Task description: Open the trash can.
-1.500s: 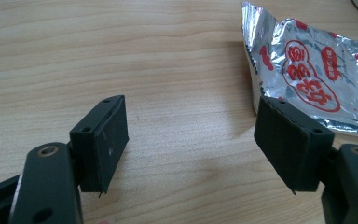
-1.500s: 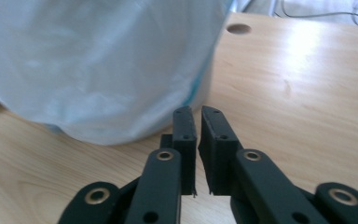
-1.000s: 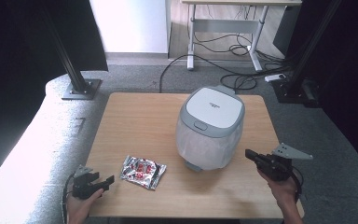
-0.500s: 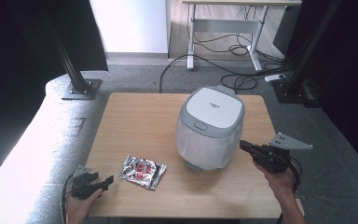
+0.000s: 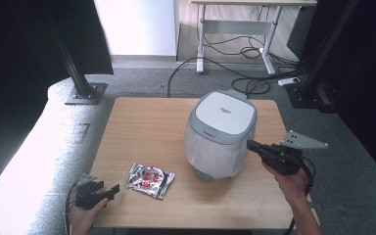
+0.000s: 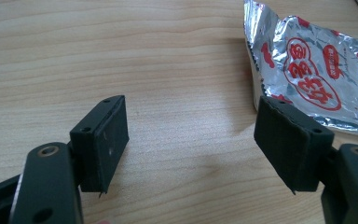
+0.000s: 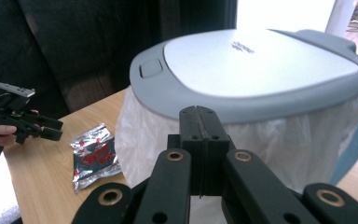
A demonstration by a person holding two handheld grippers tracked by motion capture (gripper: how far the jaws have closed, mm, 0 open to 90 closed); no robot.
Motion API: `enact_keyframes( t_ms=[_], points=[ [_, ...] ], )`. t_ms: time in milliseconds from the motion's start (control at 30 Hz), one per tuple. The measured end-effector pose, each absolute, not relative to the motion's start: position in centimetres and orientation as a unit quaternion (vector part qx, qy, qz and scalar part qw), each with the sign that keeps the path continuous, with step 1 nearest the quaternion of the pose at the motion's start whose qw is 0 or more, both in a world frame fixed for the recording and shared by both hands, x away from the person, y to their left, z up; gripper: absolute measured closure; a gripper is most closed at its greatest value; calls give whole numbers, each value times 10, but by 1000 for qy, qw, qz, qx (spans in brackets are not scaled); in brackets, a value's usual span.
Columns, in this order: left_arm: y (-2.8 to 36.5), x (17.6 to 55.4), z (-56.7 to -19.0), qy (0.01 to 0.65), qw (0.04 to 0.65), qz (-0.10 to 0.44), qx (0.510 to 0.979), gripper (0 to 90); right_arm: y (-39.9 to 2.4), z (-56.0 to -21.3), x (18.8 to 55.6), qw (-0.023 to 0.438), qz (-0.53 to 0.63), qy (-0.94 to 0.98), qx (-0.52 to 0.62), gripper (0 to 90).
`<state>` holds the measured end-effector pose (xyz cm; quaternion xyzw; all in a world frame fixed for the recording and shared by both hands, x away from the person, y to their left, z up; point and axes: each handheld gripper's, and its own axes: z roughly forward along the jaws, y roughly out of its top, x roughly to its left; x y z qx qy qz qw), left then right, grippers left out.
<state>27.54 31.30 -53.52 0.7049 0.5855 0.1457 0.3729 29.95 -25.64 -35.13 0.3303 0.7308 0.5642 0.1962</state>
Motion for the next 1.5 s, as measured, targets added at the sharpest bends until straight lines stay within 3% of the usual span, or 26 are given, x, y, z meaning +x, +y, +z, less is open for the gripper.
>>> enact_keyframes(
  t_ms=[1500],
  points=[
    [312, 277, -538, 584, 365, 134, 712, 265, -201, -333, 336, 163, 564, 750, 305, 896]
  ],
)
